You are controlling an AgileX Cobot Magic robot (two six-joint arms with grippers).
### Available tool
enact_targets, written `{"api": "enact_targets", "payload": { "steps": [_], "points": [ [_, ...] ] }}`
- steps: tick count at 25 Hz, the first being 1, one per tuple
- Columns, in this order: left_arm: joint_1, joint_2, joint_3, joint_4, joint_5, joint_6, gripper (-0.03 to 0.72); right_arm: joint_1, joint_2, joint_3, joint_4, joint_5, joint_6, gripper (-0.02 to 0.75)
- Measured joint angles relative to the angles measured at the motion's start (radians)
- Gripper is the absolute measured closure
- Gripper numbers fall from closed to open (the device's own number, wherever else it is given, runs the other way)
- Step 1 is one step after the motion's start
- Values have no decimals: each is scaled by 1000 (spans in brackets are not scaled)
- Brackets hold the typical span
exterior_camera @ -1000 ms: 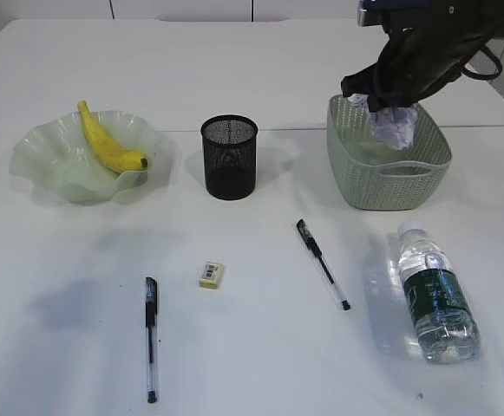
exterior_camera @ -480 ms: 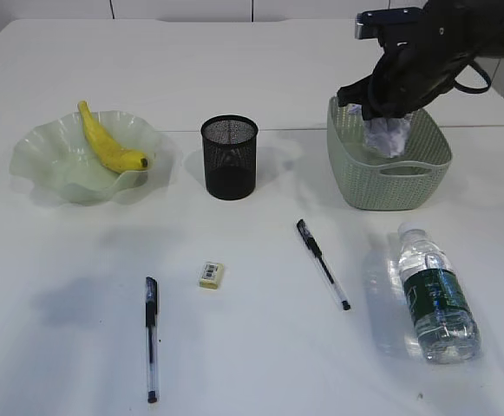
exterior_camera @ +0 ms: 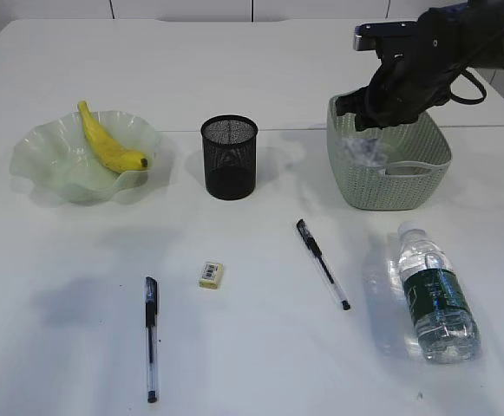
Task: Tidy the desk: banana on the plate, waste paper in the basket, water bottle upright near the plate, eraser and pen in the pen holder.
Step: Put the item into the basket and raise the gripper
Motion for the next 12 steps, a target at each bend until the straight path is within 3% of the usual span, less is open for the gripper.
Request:
{"api": "enact_targets", "payload": {
  "steps": [12],
  "points": [
    [0,0,0,0,-6,0,308,0,-34,0,30,145,7,412]
  ]
}}
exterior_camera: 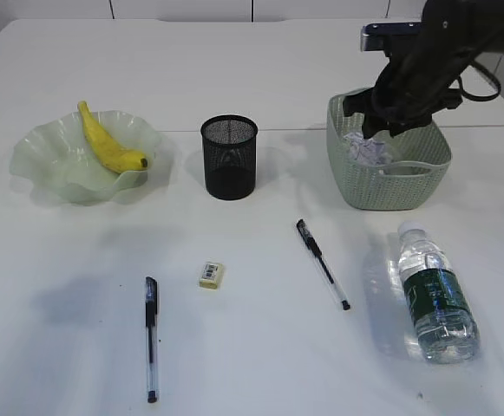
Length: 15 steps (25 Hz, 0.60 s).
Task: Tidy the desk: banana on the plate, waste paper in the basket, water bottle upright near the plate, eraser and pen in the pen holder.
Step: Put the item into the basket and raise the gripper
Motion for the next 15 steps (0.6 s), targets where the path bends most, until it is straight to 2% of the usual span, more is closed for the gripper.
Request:
{"api": "enact_targets", "payload": {
  "steps": [15],
  "points": [
    [0,0,0,0,-18,0,308,0,-251,0,29,460,-119,412]
  ]
}}
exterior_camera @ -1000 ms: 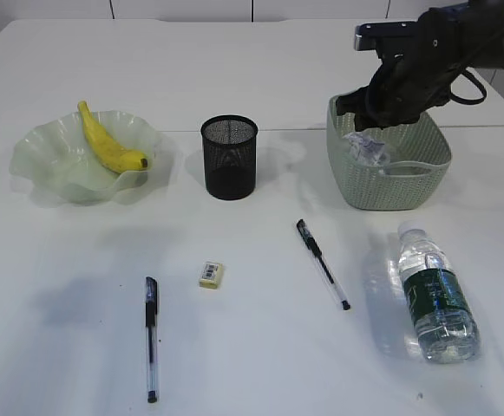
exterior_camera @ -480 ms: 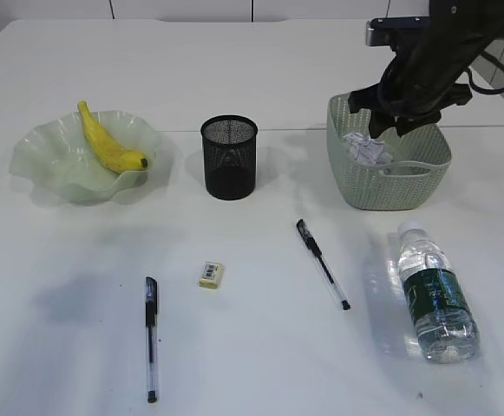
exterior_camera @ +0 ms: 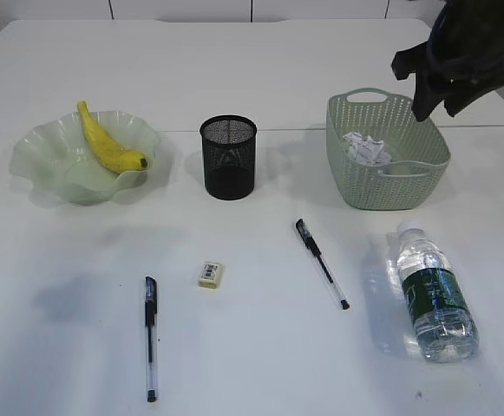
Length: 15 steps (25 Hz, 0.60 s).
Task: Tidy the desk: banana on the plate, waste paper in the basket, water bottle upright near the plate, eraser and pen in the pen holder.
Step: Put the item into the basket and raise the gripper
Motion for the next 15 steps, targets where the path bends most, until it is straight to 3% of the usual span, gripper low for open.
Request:
{"api": "enact_targets", "payload": {
  "steps": [4,15],
  "points": [
    [0,0,0,-3,0,0,308,0,-85,82,35,16,0,412],
    [0,0,0,-3,4,0,308,0,-309,500,81,-44,0,412]
  ]
}}
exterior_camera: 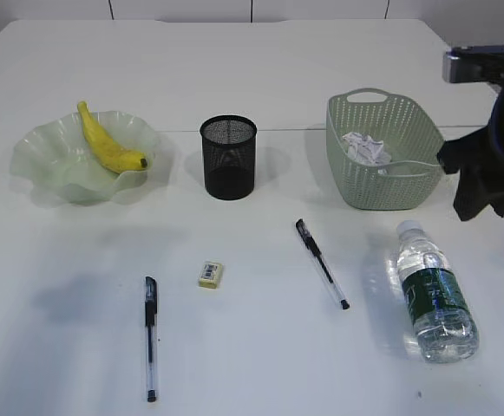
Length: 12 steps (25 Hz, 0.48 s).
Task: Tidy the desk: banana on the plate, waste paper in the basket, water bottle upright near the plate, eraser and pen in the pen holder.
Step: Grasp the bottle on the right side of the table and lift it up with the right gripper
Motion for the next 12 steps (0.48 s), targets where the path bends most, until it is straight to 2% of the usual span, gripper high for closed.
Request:
{"api": "enact_targets", "payload": {
  "steps": [6,12],
  "points": [
    [0,0,0,0,0,0,308,0,-3,44,16,-40,-17,412],
    [0,0,0,0,0,0,308,0,36,44,88,-108,-20,408]
  ]
}}
